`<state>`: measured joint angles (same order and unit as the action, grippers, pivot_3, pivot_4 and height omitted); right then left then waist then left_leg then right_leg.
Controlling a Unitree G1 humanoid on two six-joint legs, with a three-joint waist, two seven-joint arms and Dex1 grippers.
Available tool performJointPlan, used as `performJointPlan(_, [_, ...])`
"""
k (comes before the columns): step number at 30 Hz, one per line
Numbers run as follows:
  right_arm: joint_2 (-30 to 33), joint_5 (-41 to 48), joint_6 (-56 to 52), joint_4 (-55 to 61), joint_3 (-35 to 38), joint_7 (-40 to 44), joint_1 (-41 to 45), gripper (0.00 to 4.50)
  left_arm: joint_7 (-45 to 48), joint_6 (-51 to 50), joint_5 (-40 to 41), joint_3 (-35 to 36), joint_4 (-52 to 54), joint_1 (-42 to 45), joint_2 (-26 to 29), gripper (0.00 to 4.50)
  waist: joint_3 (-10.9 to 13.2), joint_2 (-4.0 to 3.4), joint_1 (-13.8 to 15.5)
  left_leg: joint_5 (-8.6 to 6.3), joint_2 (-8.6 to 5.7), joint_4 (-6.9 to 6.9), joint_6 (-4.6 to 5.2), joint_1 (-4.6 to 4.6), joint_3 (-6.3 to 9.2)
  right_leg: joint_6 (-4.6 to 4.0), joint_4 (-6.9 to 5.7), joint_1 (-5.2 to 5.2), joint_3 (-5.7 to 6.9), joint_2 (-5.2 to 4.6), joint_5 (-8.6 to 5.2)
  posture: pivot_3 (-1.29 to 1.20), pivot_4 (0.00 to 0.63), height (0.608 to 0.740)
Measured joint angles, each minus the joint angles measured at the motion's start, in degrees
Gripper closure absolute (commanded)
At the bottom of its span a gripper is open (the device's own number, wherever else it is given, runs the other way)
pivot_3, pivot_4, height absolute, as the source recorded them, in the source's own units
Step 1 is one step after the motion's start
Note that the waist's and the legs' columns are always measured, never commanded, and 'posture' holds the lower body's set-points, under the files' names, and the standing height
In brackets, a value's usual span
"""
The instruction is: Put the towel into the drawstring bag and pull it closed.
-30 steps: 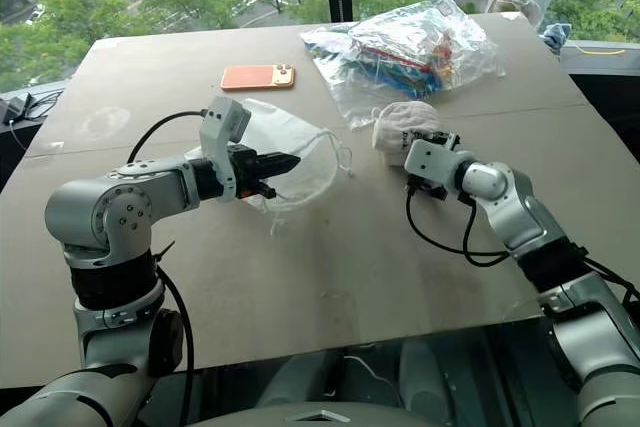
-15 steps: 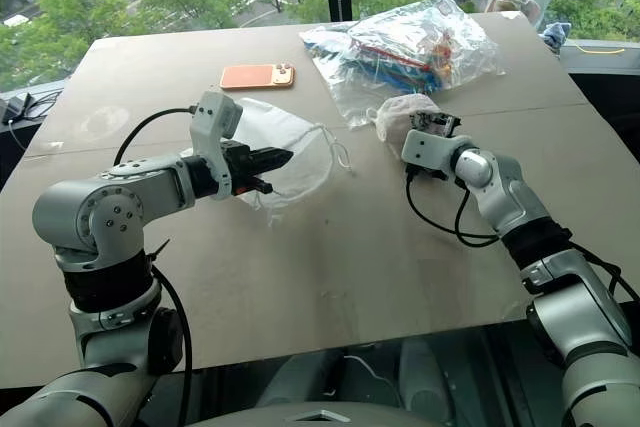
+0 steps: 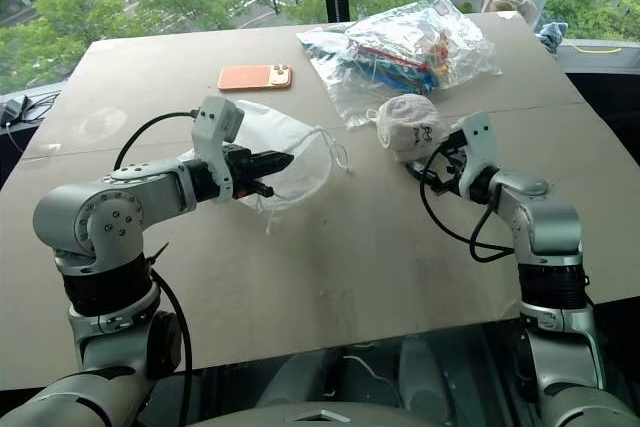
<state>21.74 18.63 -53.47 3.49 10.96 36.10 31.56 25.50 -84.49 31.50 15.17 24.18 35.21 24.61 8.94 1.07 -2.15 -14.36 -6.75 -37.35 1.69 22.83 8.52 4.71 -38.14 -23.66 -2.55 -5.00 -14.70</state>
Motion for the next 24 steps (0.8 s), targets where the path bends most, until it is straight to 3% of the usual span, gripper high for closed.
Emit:
performJointPlan(4, [-1.4,4.3,-2.5,-14.0,8.3,-4.3,9.9,0.0,-0.7,-0.1,0.6,0.0,0.2,-0.5,-0.2,4.39,0.0,-0.01,-0.1,0.0,-0.02,0.01,0.0,-0.03,-0.14,0.0,0.0,-0.01,-0.1,0.01,0.0,0.0,0.15,0.74])
performJointPlan(8, [-1.2,5.4,-0.9,-29.1,10.7,-5.2,17.5,0.0,-1.1,-0.2,1.3,0.1,0.9,-0.8,-0.2,4.39,0.0,-0.01,-0.1,0.0,-0.01,0.08,0.0,0.0,-0.13,0.0,0.08,-0.02,-0.09,-0.04,0.0,0.0,0.15,0.74])
performJointPlan(15, [-0.4,2.6,8.9,-52.7,7.7,-2.0,25.5,0.0,-2.0,-0.2,2.4,0.2,2.0,-1.9,-0.1,4.39,0.0,-0.01,-0.4,0.0,-0.01,0.05,0.01,0.03,-0.17,0.0,0.1,-0.02,-0.11,-0.04,0.0,0.0,0.15,0.74])
performJointPlan(24, [-2.5,-3.7,21.1,-65.5,1.4,2.1,31.1,0.0,-2.3,-0.3,2.6,0.6,2.7,-3.6,0.3,4.39,-0.1,0.08,-2.3,0.0,0.06,-0.02,0.0,-0.09,-0.25,-0.02,0.0,0.04,-0.22,-0.03,0.03,0.0,0.15,0.74])
